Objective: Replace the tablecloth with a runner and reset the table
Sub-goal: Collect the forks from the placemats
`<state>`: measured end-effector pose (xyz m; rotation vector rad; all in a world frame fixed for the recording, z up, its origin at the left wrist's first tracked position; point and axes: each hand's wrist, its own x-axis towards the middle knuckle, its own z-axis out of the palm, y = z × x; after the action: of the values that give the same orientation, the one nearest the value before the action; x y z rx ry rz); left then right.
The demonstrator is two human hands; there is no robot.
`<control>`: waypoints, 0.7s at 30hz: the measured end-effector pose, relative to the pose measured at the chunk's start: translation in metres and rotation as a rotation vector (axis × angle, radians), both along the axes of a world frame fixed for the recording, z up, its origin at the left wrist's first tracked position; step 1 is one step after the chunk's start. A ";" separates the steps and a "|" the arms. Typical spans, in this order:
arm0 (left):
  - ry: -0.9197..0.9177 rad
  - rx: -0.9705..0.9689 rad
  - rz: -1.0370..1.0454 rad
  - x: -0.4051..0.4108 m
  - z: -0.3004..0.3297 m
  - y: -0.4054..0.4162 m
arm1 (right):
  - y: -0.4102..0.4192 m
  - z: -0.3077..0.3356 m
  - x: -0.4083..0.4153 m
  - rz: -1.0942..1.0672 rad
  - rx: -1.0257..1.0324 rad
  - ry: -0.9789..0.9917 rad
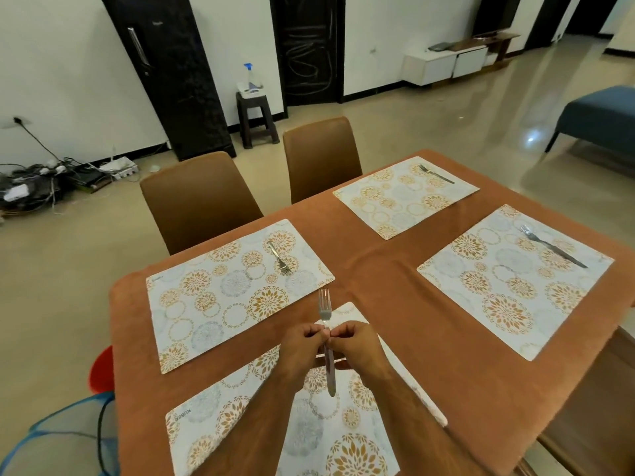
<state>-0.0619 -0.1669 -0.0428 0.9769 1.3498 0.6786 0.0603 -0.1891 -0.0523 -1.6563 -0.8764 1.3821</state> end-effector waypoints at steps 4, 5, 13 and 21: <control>0.050 0.003 -0.123 -0.006 -0.011 0.019 | 0.006 -0.014 0.000 -0.039 -0.051 0.120; 0.084 0.016 -0.165 -0.007 -0.015 0.031 | 0.009 -0.018 0.000 -0.064 -0.067 0.155; 0.399 0.271 -0.220 -0.019 -0.027 0.143 | 0.071 -0.051 -0.006 -0.170 -0.100 0.249; 1.014 0.664 -0.466 -0.050 -0.060 0.250 | 0.124 -0.064 -0.023 -0.231 -0.068 0.295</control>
<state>-0.1124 0.0830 -0.1032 2.2916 1.6600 0.2333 0.0376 -0.0651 -0.1163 -1.5004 -0.4590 1.4575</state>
